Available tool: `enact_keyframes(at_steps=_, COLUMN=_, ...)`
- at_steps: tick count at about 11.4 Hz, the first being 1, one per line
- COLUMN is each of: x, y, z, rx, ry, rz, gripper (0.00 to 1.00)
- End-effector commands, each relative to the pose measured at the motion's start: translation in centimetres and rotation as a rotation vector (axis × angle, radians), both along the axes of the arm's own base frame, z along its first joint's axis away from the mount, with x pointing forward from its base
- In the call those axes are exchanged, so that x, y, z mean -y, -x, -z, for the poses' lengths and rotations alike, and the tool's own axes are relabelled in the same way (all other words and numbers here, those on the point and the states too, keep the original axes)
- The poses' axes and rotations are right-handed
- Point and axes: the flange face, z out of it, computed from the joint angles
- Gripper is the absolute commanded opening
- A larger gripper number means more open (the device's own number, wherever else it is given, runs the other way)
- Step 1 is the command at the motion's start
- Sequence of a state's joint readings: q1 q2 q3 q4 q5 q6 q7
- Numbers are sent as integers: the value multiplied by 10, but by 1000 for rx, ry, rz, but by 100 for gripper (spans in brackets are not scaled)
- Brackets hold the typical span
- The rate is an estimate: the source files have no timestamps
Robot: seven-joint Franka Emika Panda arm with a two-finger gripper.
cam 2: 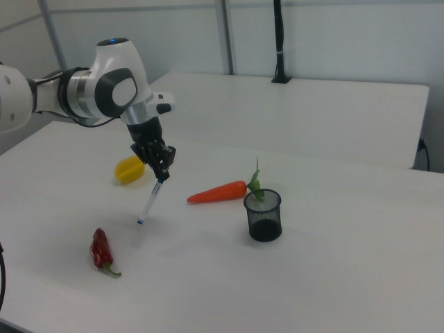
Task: Take marker pen
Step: 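Carry the marker away from the cup toward the red chili pepper, then open the gripper to release the marker onto the table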
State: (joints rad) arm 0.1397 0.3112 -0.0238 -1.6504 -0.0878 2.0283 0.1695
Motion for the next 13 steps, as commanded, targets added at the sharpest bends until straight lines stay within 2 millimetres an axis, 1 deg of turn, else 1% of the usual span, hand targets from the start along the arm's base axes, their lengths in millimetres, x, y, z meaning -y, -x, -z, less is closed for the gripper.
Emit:
enact_keyframes(at_steps=1, x=-15, y=2, z=17, rx=-45, ry=-5, rz=-20, gripper=18)
enact_keyframes(at_steps=3, x=-21, y=1, z=25, rx=-57, ry=-3, rz=-29, gripper=19)
enact_keyframes(at_steps=4, x=-20, y=1, z=25, rx=-56, ry=-2, rz=-29, gripper=23)
enact_keyframes(at_steps=5, x=-19, y=1, z=24, rx=-55, ry=-2, rz=-27, gripper=41)
enact_keyframes(at_steps=6, x=-20, y=1, z=23, rx=-56, ry=-2, rz=-21, gripper=81)
enact_keyframes(at_steps=7, x=-21, y=1, z=23, rx=-57, ry=4, rz=-20, gripper=100)
enact_keyframes(at_steps=9, x=-20, y=3, z=15, rx=-48, ry=10, rz=-22, gripper=100)
enact_keyframes(at_steps=12, x=-14, y=12, z=-14, rx=-42, ry=21, rz=-20, gripper=100)
enact_keyframes(at_steps=13, x=-9, y=20, z=-31, rx=-49, ry=42, rz=-24, gripper=100)
